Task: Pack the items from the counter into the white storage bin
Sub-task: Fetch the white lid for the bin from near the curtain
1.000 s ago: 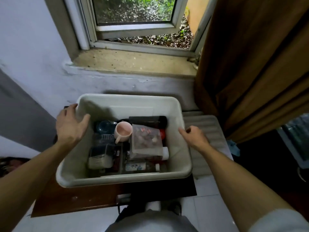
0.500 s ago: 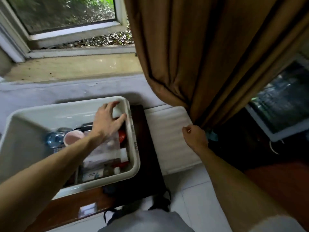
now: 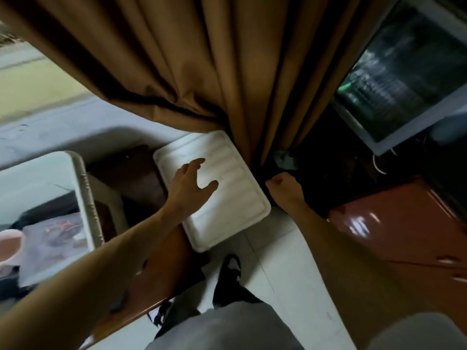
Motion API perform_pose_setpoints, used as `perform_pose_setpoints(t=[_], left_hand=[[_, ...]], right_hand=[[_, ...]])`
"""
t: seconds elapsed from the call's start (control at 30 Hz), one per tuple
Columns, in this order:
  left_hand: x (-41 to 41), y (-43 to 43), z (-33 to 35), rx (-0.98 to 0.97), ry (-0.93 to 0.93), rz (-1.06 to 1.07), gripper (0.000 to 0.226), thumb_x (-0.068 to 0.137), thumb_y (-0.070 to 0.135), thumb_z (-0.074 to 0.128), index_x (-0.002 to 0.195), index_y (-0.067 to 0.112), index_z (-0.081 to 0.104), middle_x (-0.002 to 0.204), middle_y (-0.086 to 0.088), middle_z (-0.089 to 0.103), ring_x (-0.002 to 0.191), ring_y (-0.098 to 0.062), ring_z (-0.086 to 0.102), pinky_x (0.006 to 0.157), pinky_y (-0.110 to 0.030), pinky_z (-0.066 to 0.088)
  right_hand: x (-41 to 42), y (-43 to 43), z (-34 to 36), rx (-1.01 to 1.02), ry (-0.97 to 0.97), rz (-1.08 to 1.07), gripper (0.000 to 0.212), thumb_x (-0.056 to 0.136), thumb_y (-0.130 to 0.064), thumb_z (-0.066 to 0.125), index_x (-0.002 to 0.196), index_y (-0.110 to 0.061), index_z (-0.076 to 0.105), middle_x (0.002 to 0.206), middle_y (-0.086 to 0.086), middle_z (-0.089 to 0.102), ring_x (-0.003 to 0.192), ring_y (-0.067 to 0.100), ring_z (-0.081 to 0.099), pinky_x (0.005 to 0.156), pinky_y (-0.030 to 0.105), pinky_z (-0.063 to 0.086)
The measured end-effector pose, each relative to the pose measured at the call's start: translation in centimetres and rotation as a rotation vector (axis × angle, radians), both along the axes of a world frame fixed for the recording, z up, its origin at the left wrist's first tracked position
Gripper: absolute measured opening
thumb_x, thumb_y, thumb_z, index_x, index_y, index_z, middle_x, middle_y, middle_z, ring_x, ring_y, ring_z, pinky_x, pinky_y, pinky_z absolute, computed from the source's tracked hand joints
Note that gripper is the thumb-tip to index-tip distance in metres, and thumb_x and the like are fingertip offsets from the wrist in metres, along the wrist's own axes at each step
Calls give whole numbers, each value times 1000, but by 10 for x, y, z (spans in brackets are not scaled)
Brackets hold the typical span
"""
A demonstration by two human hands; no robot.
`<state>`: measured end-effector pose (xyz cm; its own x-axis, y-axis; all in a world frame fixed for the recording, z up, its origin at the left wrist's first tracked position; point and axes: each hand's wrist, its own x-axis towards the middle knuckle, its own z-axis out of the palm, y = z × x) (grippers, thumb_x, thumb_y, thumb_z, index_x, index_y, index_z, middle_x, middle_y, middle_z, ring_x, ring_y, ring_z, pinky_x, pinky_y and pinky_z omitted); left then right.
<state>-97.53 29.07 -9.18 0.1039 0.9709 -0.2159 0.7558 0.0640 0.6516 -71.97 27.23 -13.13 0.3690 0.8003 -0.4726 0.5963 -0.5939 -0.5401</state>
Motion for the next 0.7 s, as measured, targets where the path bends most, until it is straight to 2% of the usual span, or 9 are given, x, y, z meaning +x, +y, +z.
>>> perform_pose_setpoints(t=[0.17, 0.3, 0.4, 0.57, 0.7], left_hand=[[39, -7, -55, -177, 83, -34, 68, 84, 46, 66, 143, 27, 39, 136, -6, 51, 127, -26, 45, 103, -40, 39], [45, -12, -94, -318, 167, -44, 73, 84, 49, 65, 146, 24, 36, 138, -9, 50, 129, -29, 43, 104, -41, 40], [42, -16, -115, -408, 188, -19, 74, 85, 50, 65, 147, 23, 35, 139, -11, 49, 130, -30, 42, 106, -42, 39], [39, -13, -144, -485, 201, 44, 73, 85, 49, 65, 146, 22, 36, 140, -13, 48, 132, -29, 39, 105, -42, 39], [49, -7, -163, -508, 169, 78, 70, 86, 49, 64, 145, 22, 37, 139, -13, 48, 131, -28, 41, 104, -40, 38]], right_hand=[[18, 1, -41, -143, 57, -3, 46, 88, -35, 59, 127, -11, 58, 125, 9, 62, 111, 34, 60, 88, 37, 50], [23, -2, -71, -207, 98, -37, 50, 89, -31, 62, 131, -6, 52, 129, 13, 59, 113, 32, 58, 83, 31, 47], [22, -3, -87, -242, 182, -37, 57, 92, -26, 62, 142, -8, 42, 139, 11, 52, 121, 29, 54, 83, 24, 39], [19, 9, -120, -320, 249, -89, 77, 91, -31, 62, 154, -14, 22, 152, 13, 38, 133, 34, 44, 100, 37, 43], [18, 19, -146, -398, 326, -189, 85, 93, -28, 62, 156, -10, 8, 156, 17, 30, 137, 36, 39, 104, 40, 41]])
